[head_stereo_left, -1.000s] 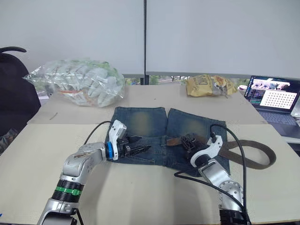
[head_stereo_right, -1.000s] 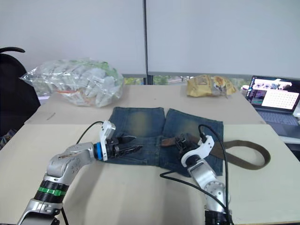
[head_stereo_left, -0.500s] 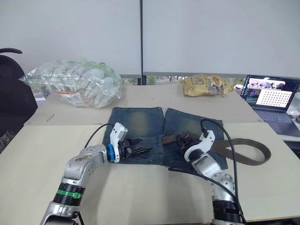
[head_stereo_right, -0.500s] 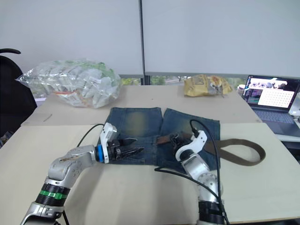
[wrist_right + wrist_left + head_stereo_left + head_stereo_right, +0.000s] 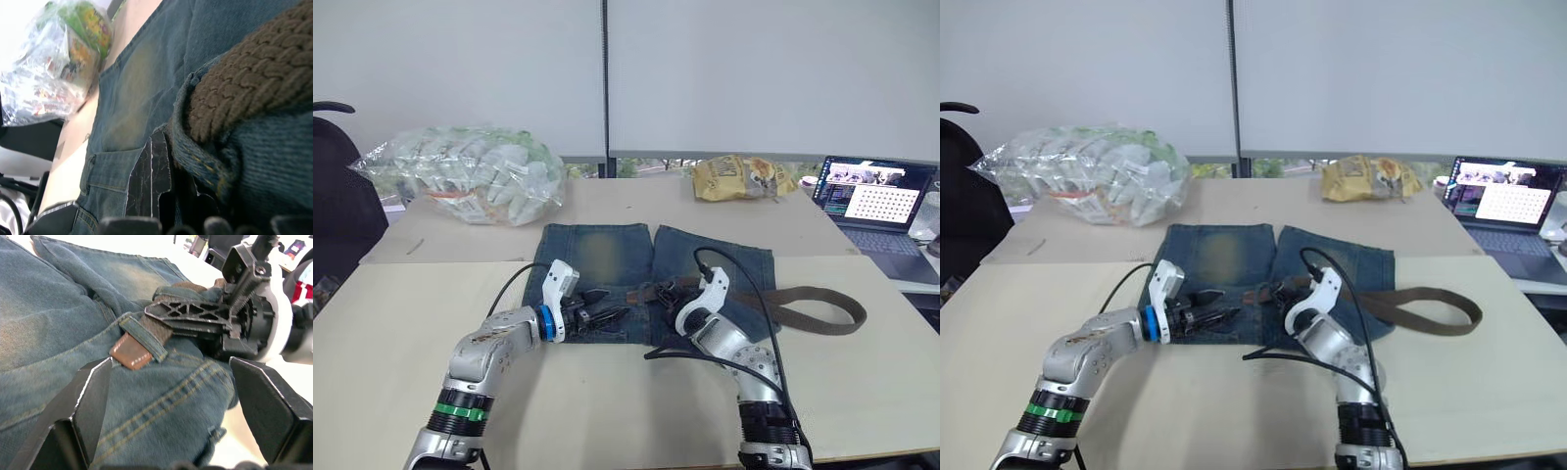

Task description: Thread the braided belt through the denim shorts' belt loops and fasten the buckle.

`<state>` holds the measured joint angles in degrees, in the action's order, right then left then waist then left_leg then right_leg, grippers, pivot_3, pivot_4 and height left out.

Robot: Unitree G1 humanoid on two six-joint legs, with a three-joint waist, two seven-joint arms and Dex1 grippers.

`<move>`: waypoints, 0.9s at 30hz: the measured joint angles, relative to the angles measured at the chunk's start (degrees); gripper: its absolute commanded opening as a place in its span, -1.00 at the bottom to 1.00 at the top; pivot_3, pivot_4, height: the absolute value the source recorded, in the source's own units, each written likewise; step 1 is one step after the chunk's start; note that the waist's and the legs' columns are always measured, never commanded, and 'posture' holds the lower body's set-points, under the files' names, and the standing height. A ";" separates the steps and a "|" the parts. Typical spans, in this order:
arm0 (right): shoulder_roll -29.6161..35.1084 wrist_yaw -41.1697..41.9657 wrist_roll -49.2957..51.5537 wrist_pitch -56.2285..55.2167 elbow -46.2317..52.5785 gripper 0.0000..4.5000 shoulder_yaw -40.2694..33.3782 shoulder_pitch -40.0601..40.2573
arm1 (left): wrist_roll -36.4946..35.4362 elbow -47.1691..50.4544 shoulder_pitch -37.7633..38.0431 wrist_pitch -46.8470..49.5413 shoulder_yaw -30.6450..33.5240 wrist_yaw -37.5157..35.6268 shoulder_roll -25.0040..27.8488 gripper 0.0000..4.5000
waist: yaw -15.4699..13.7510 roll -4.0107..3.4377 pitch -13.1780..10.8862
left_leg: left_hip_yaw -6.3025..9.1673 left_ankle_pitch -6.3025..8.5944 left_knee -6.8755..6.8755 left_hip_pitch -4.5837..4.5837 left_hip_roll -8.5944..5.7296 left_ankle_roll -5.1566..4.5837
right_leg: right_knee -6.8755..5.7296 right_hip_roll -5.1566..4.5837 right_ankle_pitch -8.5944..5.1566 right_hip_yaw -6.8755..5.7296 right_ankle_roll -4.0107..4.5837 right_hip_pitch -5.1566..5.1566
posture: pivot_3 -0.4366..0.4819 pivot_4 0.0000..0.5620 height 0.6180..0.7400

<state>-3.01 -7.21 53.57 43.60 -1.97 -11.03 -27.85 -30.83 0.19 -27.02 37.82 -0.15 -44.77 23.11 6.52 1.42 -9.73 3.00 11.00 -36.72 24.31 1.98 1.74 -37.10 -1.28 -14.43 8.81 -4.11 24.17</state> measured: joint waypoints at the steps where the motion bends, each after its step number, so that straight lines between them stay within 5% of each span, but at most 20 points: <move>1: -0.82 0.44 0.53 0.71 -0.09 -1.00 -0.34 -0.10 | -0.39 -0.41 0.00 0.22 0.90 0.99 -0.70 0.80 | 0.30 0.00 0.00 | 0.00 0.00 0.00 0.00 0.02 0.00 | 0.00 0.01 0.00 0.00 0.01 0.00 | -0.05 -0.47 1.00; 21: -3.24 2.97 8.72 6.11 -0.51 -1.00 -3.26 0.50 | -7.98 -7.89 0.81 9.02 9.43 6.23 -7.87 0.80 | 0.60 0.00 0.00 | 0.04 0.00 0.00 0.01 0.02 0.00 | -0.02 0.03 -0.04 -0.04 -0.08 -0.01 | -0.05 -0.47 1.00; 27: -3.31 3.19 8.74 6.11 -0.19 -1.00 -3.26 0.81 | -10.35 -7.59 1.01 10.92 9.70 5.28 -8.88 -0.02 | 0.61 0.00 0.00 | 0.04 0.00 0.00 0.02 0.02 0.00 | -0.01 0.03 -0.02 -0.04 -0.04 0.00 | -0.05 -0.47 1.00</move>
<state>-6.32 -4.02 62.31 49.70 -2.16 -14.29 -27.04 -41.18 -7.40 -26.01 48.74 9.55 -39.49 14.24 7.13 1.42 -9.73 3.04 11.00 -36.72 24.33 2.00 1.73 -37.11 -1.25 -14.45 8.77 -4.15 24.17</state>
